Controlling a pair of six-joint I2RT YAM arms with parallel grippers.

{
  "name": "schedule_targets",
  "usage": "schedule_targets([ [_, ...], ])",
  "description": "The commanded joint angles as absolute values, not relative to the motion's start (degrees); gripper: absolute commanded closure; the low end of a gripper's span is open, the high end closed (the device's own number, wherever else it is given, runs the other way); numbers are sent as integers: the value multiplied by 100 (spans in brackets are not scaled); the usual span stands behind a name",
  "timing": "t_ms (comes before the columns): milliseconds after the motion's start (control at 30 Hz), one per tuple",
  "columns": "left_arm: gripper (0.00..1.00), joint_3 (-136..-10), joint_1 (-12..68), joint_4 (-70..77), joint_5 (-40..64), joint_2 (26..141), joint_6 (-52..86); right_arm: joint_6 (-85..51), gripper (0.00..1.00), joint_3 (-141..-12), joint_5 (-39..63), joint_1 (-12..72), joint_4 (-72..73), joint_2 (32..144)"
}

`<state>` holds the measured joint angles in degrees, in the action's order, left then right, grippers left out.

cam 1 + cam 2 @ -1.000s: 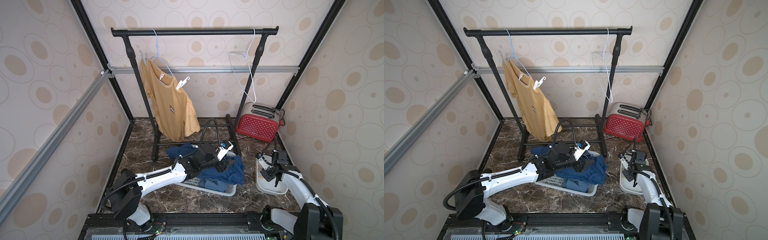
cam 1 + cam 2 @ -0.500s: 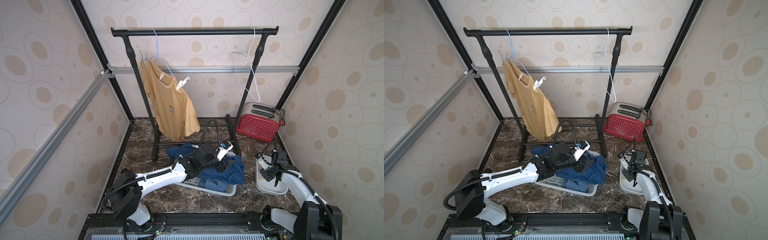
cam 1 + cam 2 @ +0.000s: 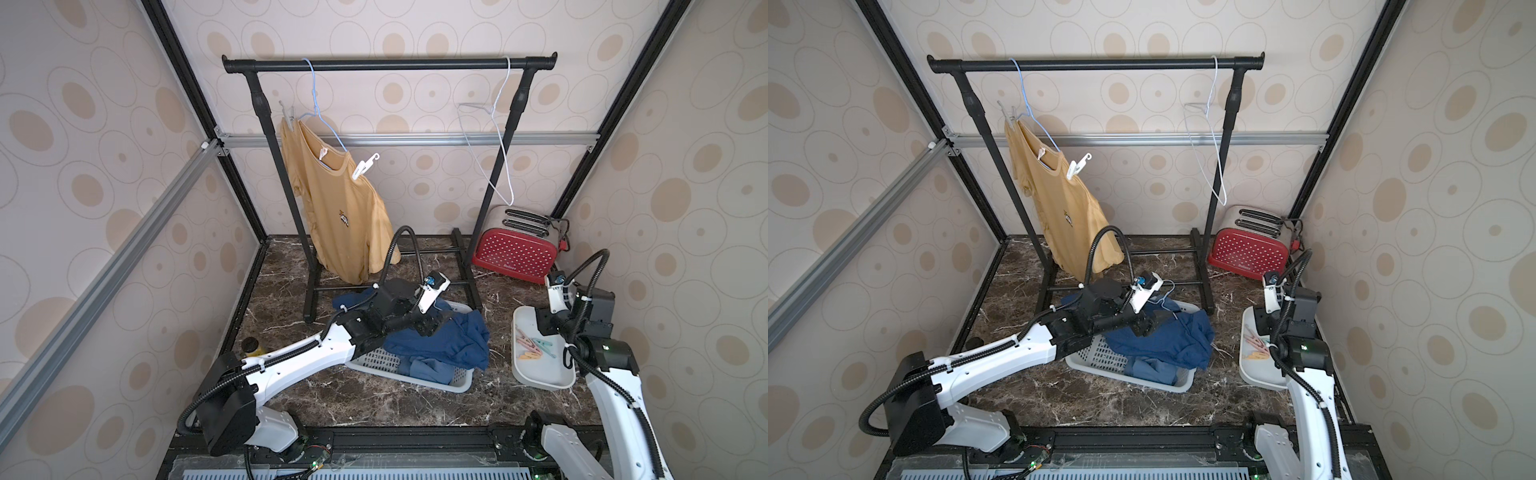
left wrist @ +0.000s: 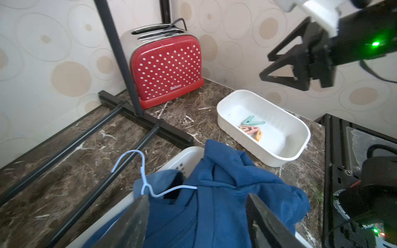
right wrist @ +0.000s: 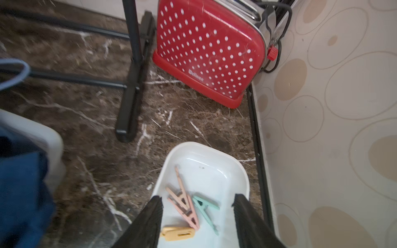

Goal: Remove the clothespins securing t-shirts to the hanger
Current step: Place the clothespin in the storage box, then pick up the hanger from the basket.

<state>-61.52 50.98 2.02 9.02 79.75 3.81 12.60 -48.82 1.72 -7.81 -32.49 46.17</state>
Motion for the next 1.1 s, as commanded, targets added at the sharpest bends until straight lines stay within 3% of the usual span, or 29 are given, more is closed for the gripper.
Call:
schedule_targets([
  [0,28,-6155,4975,-420,689,7790,87,-406,34,-5061,608,-327,-3775,4630],
  [300,26,-6059,4905,-1381,-63,7500,-95,-2421,31,-5141,1038,1327,-3237,5551],
  [600,26,-5698,4737,-1813,-624,7094,183,-3017,32,-5326,2493,1388,-1975,7048],
  [1067,25,-5299,4332,-1966,-764,6756,546,-3004,46,-6300,3123,1771,-1600,8495],
])
